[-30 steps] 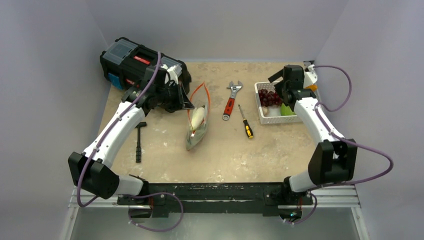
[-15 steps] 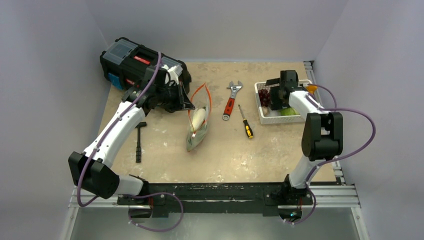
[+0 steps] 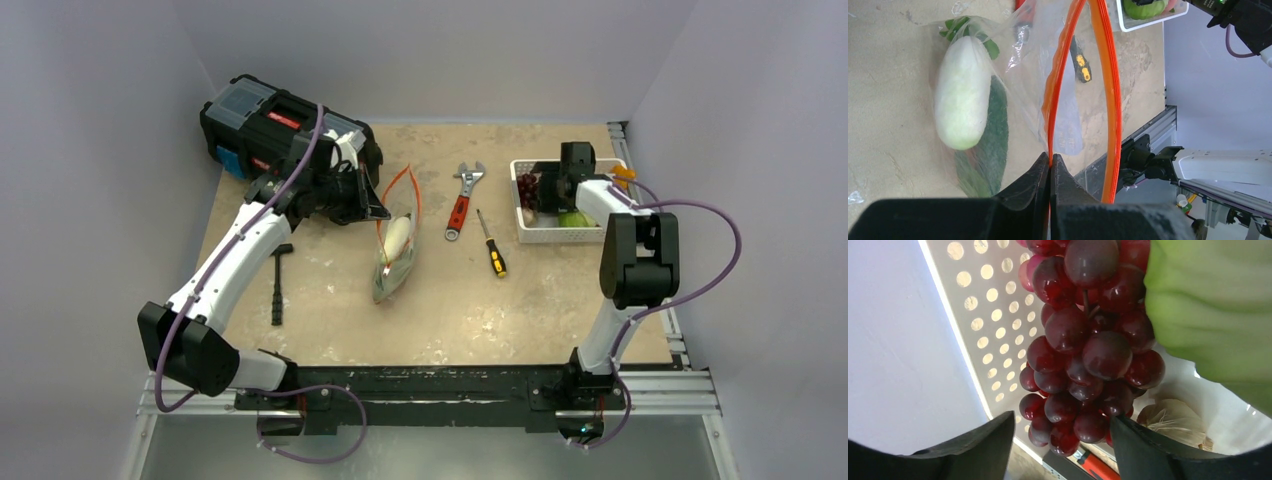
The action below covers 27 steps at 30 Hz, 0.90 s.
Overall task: Place the food in the zip-top bag and seal the zipper
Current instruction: Adjust the fake fruit in the bin.
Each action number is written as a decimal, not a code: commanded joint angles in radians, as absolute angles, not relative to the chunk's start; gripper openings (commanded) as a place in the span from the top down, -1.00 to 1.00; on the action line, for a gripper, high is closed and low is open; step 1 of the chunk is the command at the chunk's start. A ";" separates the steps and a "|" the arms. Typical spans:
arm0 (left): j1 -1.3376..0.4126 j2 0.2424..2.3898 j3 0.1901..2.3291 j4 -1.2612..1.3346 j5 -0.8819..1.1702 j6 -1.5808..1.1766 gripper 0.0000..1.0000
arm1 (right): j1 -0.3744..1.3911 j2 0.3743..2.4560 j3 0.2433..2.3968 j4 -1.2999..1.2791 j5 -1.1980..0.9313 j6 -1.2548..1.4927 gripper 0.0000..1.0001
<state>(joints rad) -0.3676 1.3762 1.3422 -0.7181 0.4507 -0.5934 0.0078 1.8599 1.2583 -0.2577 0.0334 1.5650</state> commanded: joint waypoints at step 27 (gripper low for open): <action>-0.371 1.378 1.347 -0.678 0.462 -0.603 1.00 | -0.053 1.505 1.215 -0.252 -0.020 1.356 1.00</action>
<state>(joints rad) -0.3676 1.3800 1.3422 -0.7181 0.4500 -0.5938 -0.0425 1.5639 1.1885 -0.2760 0.0032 1.4628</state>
